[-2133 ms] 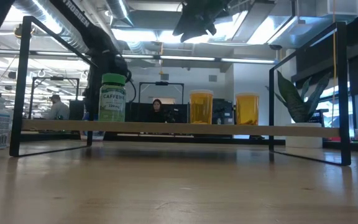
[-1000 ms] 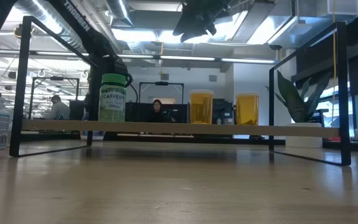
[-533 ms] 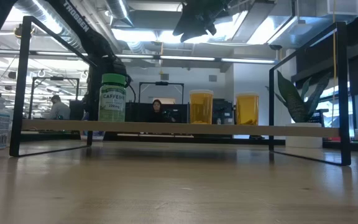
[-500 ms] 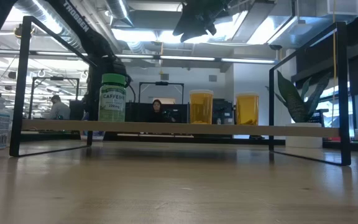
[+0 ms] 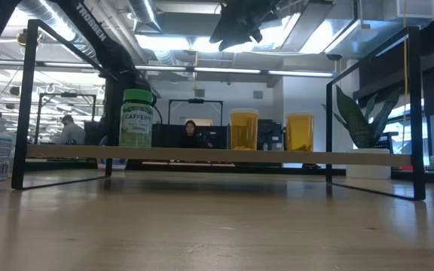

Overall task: Pick and place medicine bottles onto shelf by color
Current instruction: Put the blue pill bottle on the shelf

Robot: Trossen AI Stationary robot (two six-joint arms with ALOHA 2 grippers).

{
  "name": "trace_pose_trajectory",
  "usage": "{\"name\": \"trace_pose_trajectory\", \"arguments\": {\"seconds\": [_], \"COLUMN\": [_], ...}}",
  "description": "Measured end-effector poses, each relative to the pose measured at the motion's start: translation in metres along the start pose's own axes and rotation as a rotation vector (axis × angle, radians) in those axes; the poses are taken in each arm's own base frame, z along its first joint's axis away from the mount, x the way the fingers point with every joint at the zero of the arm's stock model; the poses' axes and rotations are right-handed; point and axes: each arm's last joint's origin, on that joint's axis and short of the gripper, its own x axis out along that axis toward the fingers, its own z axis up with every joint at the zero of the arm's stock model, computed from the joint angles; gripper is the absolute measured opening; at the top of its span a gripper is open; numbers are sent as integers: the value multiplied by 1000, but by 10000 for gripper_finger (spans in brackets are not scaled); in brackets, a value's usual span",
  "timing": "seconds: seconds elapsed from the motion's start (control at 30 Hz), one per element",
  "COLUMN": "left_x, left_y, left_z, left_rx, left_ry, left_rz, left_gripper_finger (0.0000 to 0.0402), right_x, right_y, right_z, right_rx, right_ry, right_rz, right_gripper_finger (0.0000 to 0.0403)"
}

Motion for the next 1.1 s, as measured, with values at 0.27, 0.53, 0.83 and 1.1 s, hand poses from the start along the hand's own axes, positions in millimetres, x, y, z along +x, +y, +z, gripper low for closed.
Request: {"name": "trace_pose_trajectory", "arguments": {"seconds": [0.27, 0.53, 0.83, 1.1], "left_x": [0, -7, -47, -107], "left_y": [0, 0, -3, -10], "left_z": [1, -2, -11, -31], "left_rx": [-10, -17, -46, -101], "left_ry": [-10, -11, -111, -229], "left_rz": [6, 14, 56, 97], "left_gripper_finger": [173, 165, 165, 165], "right_x": [0, 0, 0, 0], "right_y": [0, 0, 0, 0], "right_z": [0, 0, 0, 0], "right_rx": [0, 0, 0, 0], "right_ry": [0, 0, 0, 0], "right_rz": [0, 0, 0, 0], "right_gripper_finger": [213, 213, 214, 214]}}
